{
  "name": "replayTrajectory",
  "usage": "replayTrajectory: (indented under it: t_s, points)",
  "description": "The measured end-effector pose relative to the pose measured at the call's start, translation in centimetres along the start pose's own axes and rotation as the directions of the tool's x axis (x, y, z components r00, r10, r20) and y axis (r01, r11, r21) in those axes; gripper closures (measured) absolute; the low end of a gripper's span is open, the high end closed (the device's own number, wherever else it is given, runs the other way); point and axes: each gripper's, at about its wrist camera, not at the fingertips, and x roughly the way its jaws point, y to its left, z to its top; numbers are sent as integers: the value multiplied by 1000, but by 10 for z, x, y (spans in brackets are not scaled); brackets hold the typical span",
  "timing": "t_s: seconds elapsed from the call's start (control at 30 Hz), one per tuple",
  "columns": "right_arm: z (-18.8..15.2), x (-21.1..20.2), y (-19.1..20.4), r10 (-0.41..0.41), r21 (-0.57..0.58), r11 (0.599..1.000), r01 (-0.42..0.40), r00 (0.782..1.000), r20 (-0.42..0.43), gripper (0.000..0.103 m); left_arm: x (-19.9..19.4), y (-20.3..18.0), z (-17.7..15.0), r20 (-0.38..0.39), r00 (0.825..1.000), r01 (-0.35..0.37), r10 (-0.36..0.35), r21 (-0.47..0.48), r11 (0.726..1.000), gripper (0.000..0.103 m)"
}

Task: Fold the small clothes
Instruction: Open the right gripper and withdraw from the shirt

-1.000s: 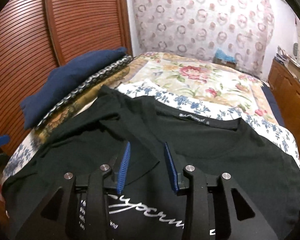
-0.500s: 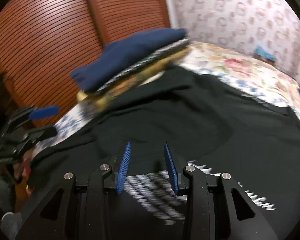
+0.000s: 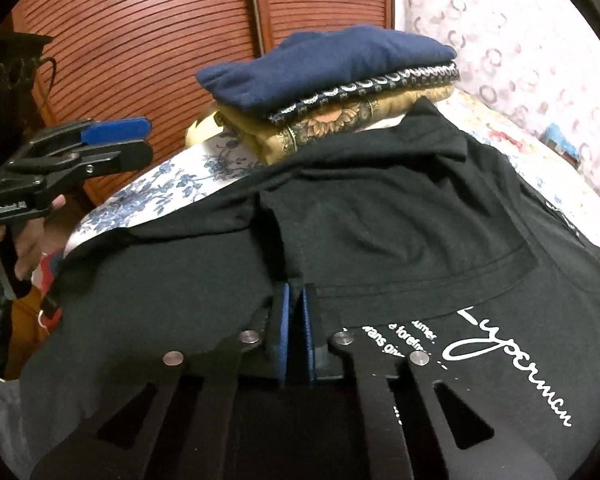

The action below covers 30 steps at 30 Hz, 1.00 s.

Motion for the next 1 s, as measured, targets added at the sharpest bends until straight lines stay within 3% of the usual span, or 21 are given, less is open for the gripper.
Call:
replayTrajectory:
  t_s: [0.33, 0.37, 0.43, 0.57, 0.7, 0.83, 1.0]
  points:
    - [-18, -40, -12, 29, 29, 999, -30, 999, 27, 100, 2, -9, 7, 6, 1000, 10, -10, 23, 1000, 51]
    - [-20, -42, -13, 33, 31, 999, -34, 999, 32, 90, 3, -11, 9, 5, 1000, 12, -12, 29, 1000, 51]
    - [-24, -47, -18, -4, 44, 999, 2, 999, 35, 71, 6, -18, 14, 4, 1000, 12, -12, 50, 999, 51]
    - [-29, -57, -39, -54, 101, 994, 49, 997, 52, 62, 13, -33, 29, 12, 1000, 17, -19, 91, 996, 51]
    - [-38, -72, -64, -117, 160, 982, 104, 991, 72, 60, 24, -51, 48, 27, 999, 34, -37, 122, 992, 51]
    - [-54, -91, -96, -215, 212, 957, 197, 974, 68, 60, 44, -69, 67, 14, 995, 96, -99, 149, 984, 51]
    - [-79, -106, -134, -297, 272, 921, 279, 954, 27, 60, 77, -82, 83, -25, 995, 97, -94, 183, 978, 51]
